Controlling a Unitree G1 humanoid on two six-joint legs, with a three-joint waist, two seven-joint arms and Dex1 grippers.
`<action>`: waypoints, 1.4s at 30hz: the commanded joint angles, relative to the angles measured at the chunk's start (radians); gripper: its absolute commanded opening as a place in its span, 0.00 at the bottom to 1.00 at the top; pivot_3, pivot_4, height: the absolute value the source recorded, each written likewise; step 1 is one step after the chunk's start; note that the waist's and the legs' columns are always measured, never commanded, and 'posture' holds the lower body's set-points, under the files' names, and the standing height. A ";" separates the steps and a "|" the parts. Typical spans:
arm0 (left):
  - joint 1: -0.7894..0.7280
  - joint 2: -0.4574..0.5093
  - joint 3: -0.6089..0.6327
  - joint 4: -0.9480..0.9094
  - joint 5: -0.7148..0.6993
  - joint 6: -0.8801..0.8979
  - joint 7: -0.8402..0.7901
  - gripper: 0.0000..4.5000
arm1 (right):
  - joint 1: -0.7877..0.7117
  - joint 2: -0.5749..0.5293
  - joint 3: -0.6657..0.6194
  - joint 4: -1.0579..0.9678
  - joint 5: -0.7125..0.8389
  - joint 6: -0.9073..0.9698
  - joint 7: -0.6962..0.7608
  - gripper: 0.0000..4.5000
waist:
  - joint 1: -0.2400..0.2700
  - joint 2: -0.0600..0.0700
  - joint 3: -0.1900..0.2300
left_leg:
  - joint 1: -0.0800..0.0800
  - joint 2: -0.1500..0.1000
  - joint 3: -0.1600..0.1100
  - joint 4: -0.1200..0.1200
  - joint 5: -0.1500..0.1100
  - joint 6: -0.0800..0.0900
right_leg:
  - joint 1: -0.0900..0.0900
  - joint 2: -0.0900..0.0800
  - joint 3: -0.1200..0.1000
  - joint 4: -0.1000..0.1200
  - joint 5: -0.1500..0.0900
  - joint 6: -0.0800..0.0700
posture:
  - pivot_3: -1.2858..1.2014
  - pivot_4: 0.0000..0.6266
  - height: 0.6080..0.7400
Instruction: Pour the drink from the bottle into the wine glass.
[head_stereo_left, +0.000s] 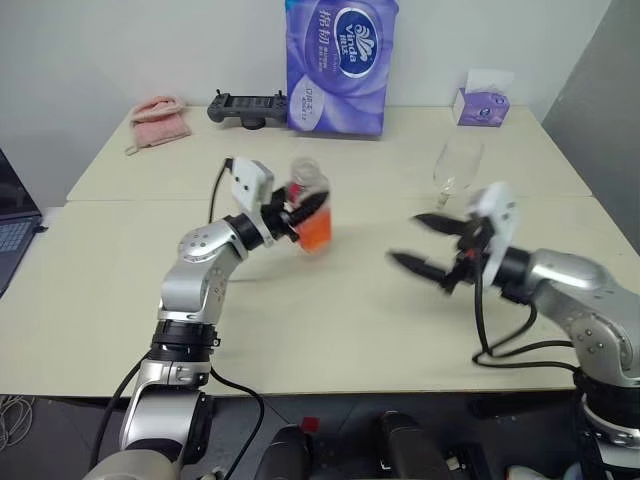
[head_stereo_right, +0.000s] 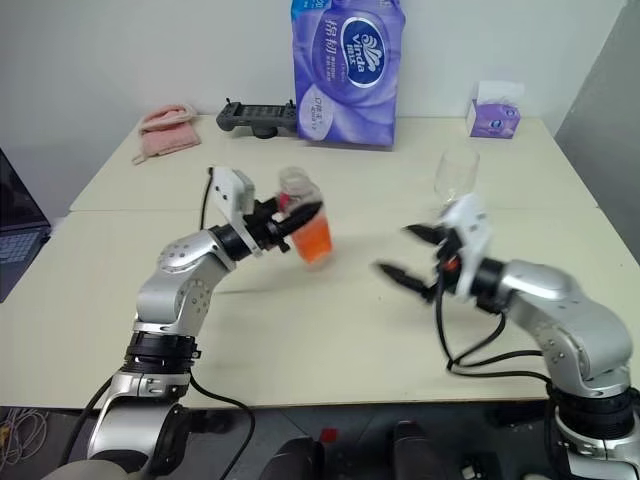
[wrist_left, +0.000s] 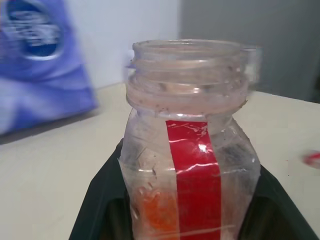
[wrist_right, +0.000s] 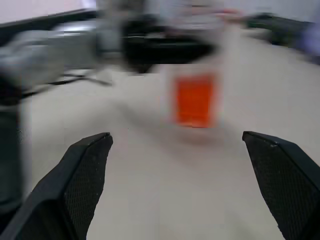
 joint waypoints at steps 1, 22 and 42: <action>-0.038 0.042 0.092 0.072 0.037 -0.092 0.094 0.38 | -0.100 0.160 0.096 0.108 -0.102 -0.051 -0.156 1.00 | -0.003 0.000 0.000 | 0.000 0.000 0.001 0.000 0.000 0.000 | 0.000 0.000 0.001 0.000 0.000 0.000 | 0.52 0.24 1.00; 0.036 0.056 0.167 0.291 0.056 -0.268 0.138 0.89 | -0.162 0.332 0.185 0.300 -0.345 -0.153 -0.283 1.00 | 0.013 -0.002 -0.001 | -0.004 -0.007 0.000 0.001 0.000 -0.002 | -0.005 -0.009 0.000 0.003 0.003 -0.005 | 0.52 0.24 1.00; 0.311 0.018 0.181 -0.042 0.039 -0.117 0.239 1.00 | -0.098 0.277 0.119 0.337 -0.387 -0.207 -0.263 1.00 | 0.013 -0.002 -0.001 | -0.003 -0.007 0.000 0.000 0.000 -0.002 | -0.004 -0.009 0.001 0.003 0.003 -0.005 | 0.52 0.24 1.00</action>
